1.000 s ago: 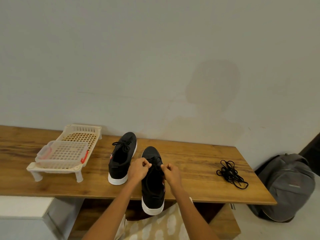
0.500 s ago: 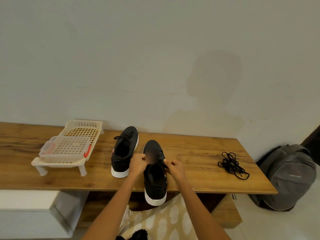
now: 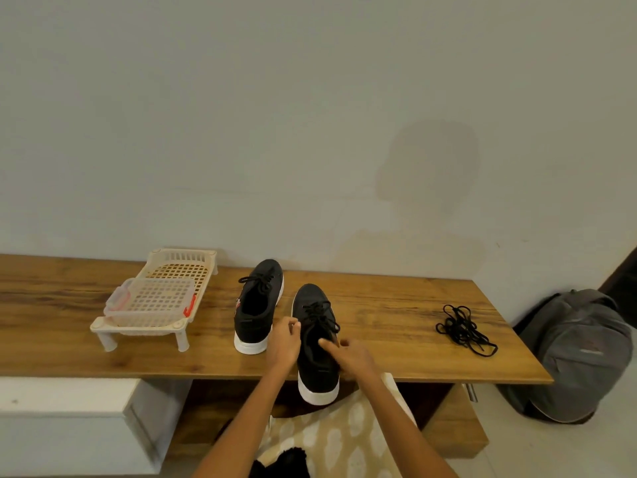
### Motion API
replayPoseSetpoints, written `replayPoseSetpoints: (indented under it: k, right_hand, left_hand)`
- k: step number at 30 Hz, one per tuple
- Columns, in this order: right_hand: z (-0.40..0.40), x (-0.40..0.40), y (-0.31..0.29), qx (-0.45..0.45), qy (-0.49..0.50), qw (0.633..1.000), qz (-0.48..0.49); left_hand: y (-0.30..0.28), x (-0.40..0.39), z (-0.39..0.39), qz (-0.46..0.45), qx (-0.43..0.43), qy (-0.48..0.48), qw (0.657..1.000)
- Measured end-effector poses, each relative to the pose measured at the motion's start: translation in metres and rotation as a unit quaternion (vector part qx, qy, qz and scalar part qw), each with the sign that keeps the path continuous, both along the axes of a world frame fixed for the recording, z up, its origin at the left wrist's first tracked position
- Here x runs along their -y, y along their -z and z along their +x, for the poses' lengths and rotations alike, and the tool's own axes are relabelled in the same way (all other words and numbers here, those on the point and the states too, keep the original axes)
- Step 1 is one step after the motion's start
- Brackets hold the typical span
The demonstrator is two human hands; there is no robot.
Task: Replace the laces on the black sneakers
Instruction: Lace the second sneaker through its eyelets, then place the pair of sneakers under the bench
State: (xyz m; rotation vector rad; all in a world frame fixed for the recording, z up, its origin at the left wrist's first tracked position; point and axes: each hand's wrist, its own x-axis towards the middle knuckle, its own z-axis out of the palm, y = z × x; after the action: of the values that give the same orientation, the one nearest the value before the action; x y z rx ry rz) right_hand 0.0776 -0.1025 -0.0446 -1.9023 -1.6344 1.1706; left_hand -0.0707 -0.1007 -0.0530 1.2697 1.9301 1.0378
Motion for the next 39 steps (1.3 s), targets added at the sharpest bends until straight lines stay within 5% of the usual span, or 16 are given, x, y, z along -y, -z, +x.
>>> replayPoseSetpoints:
  k: [5,12,18,21,26,29,33,39]
  right_hand:
    - [-0.010,0.007,-0.012,0.107,-0.021,0.993,0.033]
    - [-0.040,-0.027,-0.031,0.079,0.003,0.993,0.087]
    - [-0.060,-0.037,-0.015,0.047,0.020,0.993,0.103]
    - [-0.064,-0.035,-0.011,0.032,0.016,0.992,0.118]
    - [-0.069,-0.006,-0.010,0.050,0.005,0.977,0.207]
    - [-0.074,0.005,-0.006,0.068,-0.035,0.981,0.176]
    - [-0.069,0.001,0.005,0.037,-0.035,0.989,0.141]
    - [-0.057,0.001,0.043,0.013,-0.039,0.960,0.278]
  left_hand:
    - [-0.004,0.015,0.011,0.025,0.010,-0.003,1.000]
    - [-0.018,0.005,0.002,0.101,-0.014,-0.012,0.995]
    - [-0.014,0.007,-0.024,0.181,-0.187,-0.028,0.965]
    - [-0.008,0.011,-0.037,0.133,-0.259,-0.091,0.952]
    - [-0.008,0.021,-0.048,-0.002,-0.165,-0.109,0.980]
    - [-0.012,0.021,-0.055,-0.033,-0.092,-0.083,0.992]
    - [-0.008,0.015,-0.068,-0.017,-0.081,-0.063,0.995]
    - [0.032,0.010,-0.087,0.088,-0.164,-0.069,0.980]
